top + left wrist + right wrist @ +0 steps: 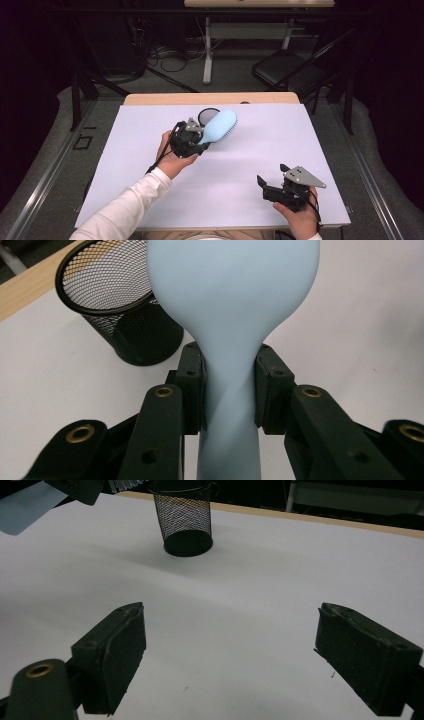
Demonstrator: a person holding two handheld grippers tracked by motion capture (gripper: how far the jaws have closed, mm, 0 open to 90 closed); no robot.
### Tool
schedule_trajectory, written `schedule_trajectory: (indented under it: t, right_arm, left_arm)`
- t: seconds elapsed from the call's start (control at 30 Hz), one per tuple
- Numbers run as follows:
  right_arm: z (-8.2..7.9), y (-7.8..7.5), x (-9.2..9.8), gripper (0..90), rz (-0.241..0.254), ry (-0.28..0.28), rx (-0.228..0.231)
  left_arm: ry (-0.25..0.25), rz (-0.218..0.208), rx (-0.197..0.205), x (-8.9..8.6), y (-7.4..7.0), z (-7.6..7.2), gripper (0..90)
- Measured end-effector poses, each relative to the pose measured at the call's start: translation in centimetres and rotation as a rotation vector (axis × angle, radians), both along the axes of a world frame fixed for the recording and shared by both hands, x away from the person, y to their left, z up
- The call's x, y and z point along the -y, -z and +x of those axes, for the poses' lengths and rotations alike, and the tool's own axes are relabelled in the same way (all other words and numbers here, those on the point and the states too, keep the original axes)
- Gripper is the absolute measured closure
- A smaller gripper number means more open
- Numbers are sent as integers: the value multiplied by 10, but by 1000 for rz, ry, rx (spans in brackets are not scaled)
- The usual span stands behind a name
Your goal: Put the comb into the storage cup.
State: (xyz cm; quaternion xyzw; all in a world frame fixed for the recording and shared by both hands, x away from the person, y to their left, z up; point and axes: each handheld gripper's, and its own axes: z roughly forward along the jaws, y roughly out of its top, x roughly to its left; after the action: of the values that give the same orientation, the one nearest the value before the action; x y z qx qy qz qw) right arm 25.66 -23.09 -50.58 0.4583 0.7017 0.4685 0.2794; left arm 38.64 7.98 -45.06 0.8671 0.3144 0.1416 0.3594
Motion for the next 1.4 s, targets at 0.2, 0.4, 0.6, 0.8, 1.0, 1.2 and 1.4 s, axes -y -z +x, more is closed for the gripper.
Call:
schedule_trajectory:
  t: [0.2,0.4,0.6,0.8,1.0,1.2,1.4]
  right_arm:
    - [4,-8,-5,125,13,-22,-8]
    - [14,-14,-8,125,33,-26,-39]
    - [29,-25,-15,111,22,-40,-52]
    - [46,-39,-19,21,12,-75,-75]
    - [61,-47,-25,0,8,-94,-98]
    - [74,-52,-30,0,0,-102,-123]
    - [86,-58,-30,0,29,-92,-154]
  left_arm:
    - [-20,-30,26,-4,-4,0,698]
    - [-31,-52,43,-8,-8,-1,697]
    - [-38,-62,55,-11,-12,-2,697]
    - [-43,-71,64,-14,-14,-3,697]
    - [-53,-89,79,-17,-17,-3,698]
    - [-62,-99,98,-18,-18,-4,697]
    - [-71,-112,116,-20,-19,-3,697]
